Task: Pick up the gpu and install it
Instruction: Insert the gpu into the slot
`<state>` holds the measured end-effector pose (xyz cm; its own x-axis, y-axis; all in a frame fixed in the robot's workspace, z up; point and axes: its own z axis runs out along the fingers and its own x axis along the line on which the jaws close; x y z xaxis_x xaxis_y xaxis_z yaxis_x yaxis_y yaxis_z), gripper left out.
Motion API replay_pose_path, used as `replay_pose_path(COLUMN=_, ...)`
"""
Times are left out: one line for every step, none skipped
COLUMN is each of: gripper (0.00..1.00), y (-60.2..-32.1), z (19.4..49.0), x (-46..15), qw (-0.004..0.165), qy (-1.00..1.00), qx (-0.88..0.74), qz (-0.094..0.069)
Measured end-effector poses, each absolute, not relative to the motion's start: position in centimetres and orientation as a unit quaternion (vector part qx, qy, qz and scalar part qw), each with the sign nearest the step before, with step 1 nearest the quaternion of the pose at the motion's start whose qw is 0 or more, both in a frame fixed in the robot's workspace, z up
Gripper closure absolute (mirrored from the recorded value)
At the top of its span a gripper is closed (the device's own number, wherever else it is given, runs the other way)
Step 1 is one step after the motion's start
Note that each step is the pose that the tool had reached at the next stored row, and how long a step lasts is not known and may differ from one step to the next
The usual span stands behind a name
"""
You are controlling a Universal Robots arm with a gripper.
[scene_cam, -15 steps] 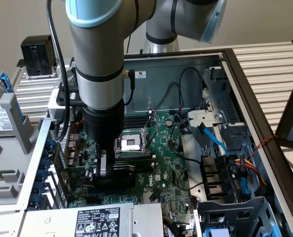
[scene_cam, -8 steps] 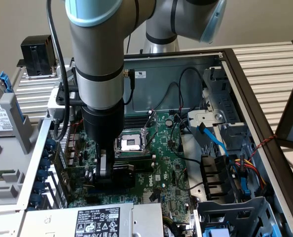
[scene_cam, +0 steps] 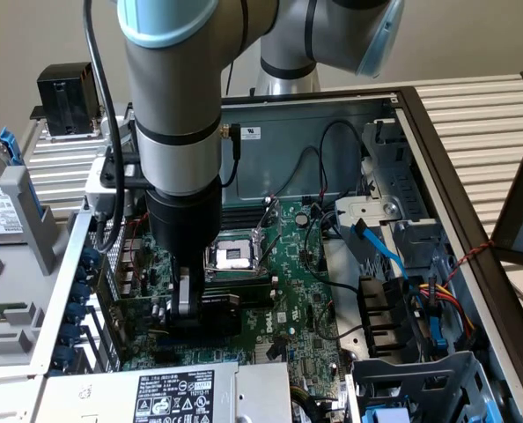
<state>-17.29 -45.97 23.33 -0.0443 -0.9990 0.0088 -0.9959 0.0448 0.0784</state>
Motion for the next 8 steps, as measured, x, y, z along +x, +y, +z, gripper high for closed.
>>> replay_pose_path(gripper=0.72, y=-45.97, z=23.32, x=-17.33, qw=0.031, qy=-0.722, qx=0.69, qz=-0.026)
replay_pose_path(gripper=0.71, y=-45.96, z=23.29, x=-17.37, qw=0.03, qy=-0.723, qx=0.69, qz=-0.026)
replay_pose_path(gripper=0.71, y=-45.96, z=23.29, x=-17.35, qw=0.03, qy=-0.722, qx=0.69, qz=-0.025)
replay_pose_path(gripper=0.65, y=-45.97, z=23.29, x=-17.32, qw=0.03, qy=-0.722, qx=0.691, qz=-0.025)
replay_pose_path(gripper=0.59, y=-45.96, z=23.29, x=-17.31, qw=0.03, qy=-0.722, qx=0.691, qz=-0.025)
replay_pose_path(gripper=0.59, y=-45.97, z=23.3, x=-17.31, qw=0.03, qy=-0.722, qx=0.691, qz=-0.025)
replay_pose_path(gripper=0.52, y=-45.96, z=23.31, x=-17.32, qw=0.03, qy=-0.722, qx=0.691, qz=-0.025)
replay_pose_path(gripper=0.52, y=-45.96, z=23.44, x=-17.32, qw=0.03, qy=-0.722, qx=0.691, qz=-0.025)
